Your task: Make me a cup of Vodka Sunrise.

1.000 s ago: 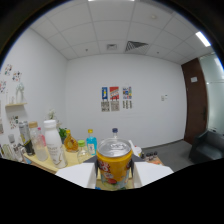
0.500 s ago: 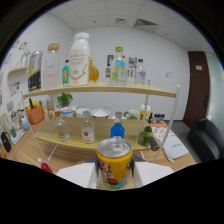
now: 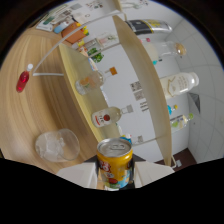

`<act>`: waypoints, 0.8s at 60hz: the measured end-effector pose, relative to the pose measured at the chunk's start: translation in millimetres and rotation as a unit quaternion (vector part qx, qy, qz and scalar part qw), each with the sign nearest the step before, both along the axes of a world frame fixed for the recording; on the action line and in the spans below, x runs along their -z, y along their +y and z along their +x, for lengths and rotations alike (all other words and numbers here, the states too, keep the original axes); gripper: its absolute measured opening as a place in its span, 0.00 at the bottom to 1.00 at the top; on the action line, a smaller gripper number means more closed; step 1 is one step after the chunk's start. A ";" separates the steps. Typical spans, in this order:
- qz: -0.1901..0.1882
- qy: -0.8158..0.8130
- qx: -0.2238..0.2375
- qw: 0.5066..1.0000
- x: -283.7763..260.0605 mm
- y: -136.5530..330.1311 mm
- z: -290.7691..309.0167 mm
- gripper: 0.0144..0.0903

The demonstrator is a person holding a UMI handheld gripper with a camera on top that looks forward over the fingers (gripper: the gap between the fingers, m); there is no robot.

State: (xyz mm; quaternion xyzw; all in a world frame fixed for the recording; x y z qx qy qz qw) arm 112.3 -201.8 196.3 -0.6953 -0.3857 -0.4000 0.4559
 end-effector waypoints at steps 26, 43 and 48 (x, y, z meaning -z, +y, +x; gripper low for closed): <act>-0.036 -0.380 -0.116 0.917 6.2 4.1 -16.7 0.48; 0.006 -0.131 -0.089 0.987 -32.8 -6.5 -19.7 0.48; 0.051 -0.004 -0.080 0.995 -65.2 -15.1 -16.7 0.48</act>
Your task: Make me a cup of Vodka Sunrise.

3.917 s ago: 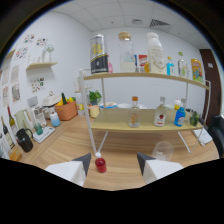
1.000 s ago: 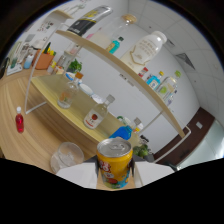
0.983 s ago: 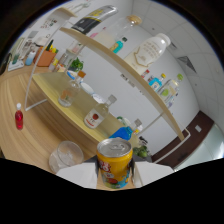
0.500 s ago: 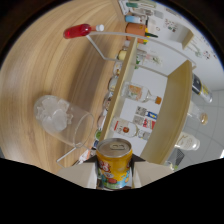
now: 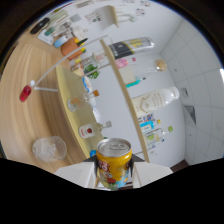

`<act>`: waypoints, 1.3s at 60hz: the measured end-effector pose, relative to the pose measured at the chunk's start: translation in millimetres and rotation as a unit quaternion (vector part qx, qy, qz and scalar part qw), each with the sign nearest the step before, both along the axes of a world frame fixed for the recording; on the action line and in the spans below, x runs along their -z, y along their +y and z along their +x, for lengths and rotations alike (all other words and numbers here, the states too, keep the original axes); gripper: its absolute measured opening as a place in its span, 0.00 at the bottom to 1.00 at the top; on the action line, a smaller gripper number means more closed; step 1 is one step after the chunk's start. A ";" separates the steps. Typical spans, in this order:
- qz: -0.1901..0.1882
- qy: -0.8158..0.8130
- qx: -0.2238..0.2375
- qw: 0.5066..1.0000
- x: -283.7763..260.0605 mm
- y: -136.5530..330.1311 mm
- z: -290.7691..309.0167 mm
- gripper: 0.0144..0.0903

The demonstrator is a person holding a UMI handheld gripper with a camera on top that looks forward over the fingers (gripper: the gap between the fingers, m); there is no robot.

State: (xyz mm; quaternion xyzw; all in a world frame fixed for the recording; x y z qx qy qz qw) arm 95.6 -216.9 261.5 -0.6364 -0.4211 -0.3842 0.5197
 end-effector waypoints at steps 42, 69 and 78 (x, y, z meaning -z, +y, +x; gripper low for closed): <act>-0.013 0.577 0.114 0.809 107.8 9.2 172.1 0.48; -0.116 0.569 0.154 0.800 213.9 11.6 175.6 0.49; -0.120 0.555 0.152 0.809 215.2 8.5 175.0 0.50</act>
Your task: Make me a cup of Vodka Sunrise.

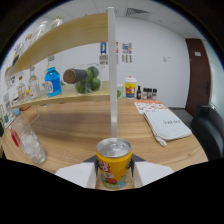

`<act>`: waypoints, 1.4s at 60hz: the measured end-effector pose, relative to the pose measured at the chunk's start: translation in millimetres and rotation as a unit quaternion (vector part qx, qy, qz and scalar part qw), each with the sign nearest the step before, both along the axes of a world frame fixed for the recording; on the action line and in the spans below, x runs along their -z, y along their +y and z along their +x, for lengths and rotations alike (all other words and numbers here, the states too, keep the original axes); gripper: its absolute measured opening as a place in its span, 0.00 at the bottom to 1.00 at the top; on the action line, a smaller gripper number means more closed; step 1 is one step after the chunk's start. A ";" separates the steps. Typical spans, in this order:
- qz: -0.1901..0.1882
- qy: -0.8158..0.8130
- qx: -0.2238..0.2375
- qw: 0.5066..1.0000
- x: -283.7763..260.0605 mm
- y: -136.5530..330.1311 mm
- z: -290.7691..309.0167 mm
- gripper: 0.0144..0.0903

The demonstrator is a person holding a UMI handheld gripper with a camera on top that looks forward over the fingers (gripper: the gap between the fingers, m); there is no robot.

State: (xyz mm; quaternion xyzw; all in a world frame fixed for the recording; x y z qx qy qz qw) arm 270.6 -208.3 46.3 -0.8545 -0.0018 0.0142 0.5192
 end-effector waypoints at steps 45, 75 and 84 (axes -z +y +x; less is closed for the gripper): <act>0.032 -0.030 0.078 0.996 -91.3 -58.2 -17.1 0.94; 0.052 -0.001 -0.013 0.999 -107.2 -103.3 -215.2 0.95; 0.038 0.011 -0.016 0.999 -92.6 -103.2 -240.1 0.95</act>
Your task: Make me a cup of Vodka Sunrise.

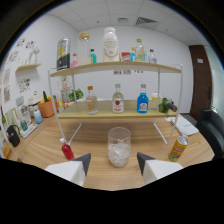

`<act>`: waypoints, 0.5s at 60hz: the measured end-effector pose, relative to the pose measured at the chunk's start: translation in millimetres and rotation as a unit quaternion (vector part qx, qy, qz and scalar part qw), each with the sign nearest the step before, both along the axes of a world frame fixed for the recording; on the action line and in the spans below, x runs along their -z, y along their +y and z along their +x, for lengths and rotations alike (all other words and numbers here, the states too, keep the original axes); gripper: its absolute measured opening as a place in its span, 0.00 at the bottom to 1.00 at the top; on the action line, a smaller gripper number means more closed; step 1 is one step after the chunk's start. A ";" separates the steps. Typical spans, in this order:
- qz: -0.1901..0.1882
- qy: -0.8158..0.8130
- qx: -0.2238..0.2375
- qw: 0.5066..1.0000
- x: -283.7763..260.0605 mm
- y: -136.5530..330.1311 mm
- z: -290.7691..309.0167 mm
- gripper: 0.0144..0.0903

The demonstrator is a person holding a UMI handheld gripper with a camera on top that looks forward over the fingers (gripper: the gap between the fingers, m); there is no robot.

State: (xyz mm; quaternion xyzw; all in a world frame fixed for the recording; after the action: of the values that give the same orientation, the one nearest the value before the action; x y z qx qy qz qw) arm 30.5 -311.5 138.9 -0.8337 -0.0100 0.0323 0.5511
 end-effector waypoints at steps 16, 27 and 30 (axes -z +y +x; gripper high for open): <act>0.060 0.000 -0.030 0.998 -55.3 51.9 -49.9 0.94; 0.082 0.000 -0.033 0.996 -77.0 118.9 -77.6 0.90; 0.080 -0.005 -0.029 0.996 -76.0 137.8 -80.6 0.88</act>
State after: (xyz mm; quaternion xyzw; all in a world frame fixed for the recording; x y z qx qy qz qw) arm -50.1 -173.7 214.9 -0.7862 -0.0391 0.0434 0.6152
